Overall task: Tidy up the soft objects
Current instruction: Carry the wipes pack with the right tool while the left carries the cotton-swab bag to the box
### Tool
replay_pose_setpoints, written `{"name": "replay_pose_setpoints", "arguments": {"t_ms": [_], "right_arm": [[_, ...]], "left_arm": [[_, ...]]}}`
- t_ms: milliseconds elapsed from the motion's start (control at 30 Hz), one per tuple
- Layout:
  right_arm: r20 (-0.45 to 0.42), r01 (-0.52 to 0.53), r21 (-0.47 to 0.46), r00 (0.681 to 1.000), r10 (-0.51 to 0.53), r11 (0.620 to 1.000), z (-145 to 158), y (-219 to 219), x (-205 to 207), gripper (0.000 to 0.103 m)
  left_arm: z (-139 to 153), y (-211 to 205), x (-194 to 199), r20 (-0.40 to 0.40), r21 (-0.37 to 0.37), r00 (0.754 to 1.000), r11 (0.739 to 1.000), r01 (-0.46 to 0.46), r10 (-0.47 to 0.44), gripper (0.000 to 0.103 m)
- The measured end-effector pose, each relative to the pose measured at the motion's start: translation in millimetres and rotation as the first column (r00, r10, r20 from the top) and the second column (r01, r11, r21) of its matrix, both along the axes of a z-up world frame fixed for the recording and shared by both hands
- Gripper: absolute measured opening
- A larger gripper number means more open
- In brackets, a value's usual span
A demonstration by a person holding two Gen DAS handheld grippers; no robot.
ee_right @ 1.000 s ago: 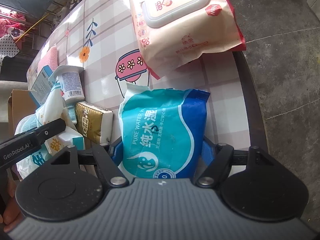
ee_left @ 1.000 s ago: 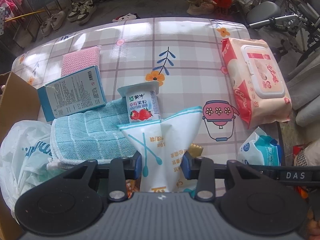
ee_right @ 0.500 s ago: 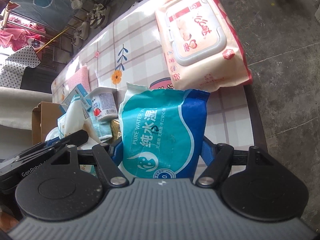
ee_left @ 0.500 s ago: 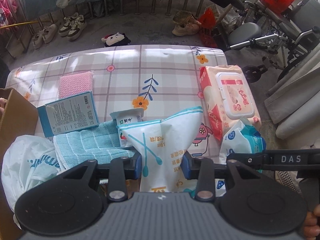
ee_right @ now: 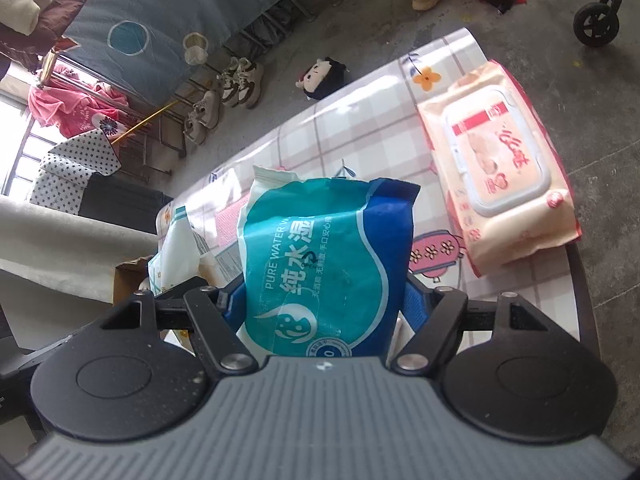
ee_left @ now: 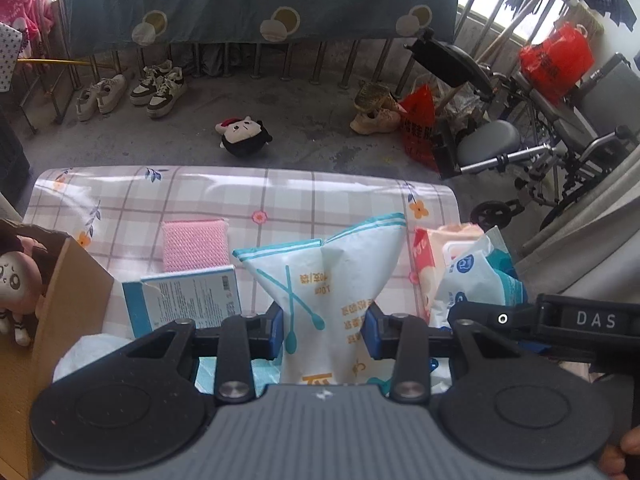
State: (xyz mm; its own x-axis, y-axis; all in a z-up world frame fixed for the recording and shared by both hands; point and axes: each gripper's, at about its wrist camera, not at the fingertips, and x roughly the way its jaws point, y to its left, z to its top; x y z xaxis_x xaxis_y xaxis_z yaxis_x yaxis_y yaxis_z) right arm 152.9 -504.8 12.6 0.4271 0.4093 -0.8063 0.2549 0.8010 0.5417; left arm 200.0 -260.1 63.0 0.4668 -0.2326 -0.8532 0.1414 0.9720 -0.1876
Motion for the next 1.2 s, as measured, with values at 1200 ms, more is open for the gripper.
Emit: {"name": "replay_pose_setpoints", "arguments": {"t_ms": [1200], "right_arm": [[-0.075,-0.326,0.069,0.941,0.331,0.943,-24.9,477.4,125.8,0.072]], "left_arm": [[-57.0,418.0,20.7,-0.121,0.189,0.885,0.885,-0.425,0.450,0.039]]}}
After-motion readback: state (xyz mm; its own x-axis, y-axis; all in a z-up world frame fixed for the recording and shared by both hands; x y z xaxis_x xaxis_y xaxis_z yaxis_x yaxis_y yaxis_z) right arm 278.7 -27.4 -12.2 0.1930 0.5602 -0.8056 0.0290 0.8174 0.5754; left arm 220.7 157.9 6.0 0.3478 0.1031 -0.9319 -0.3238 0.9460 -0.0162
